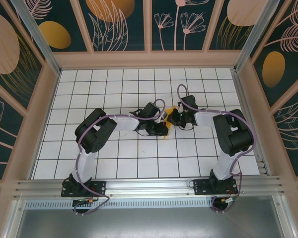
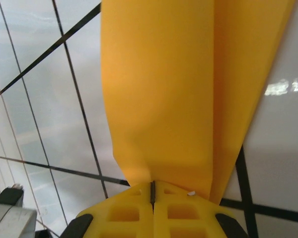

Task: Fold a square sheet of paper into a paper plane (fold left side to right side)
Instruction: Fold the wing for the fifth time at the center of the table.

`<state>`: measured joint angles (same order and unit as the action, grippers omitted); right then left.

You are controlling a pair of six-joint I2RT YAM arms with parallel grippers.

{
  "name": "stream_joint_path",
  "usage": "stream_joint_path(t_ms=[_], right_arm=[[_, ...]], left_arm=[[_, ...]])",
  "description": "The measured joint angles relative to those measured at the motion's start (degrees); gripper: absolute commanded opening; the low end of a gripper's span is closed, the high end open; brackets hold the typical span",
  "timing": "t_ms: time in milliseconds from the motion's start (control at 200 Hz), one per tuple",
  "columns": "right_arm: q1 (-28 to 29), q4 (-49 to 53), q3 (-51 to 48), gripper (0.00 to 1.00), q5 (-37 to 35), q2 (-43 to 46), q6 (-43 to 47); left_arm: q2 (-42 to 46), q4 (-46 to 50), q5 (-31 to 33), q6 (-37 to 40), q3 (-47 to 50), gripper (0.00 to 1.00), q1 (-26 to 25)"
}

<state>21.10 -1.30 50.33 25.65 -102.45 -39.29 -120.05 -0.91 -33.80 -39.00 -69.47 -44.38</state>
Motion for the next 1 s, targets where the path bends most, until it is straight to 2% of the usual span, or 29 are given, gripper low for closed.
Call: stream_joint_path(t_ms=[510,1001], right_arm=[[-1.03,0.72,0.20,0.00,-1.57,-0.81,1.46],[-4.59,3.28,3.80,0.00,2.60,-3.78,3.58]], left_arm=[[0.11,-0.63,0.07,0.00,0.44,0.04,-0.04],[0.70,-4.70,0.00,-0.04,2.91,0.04,-0.02]])
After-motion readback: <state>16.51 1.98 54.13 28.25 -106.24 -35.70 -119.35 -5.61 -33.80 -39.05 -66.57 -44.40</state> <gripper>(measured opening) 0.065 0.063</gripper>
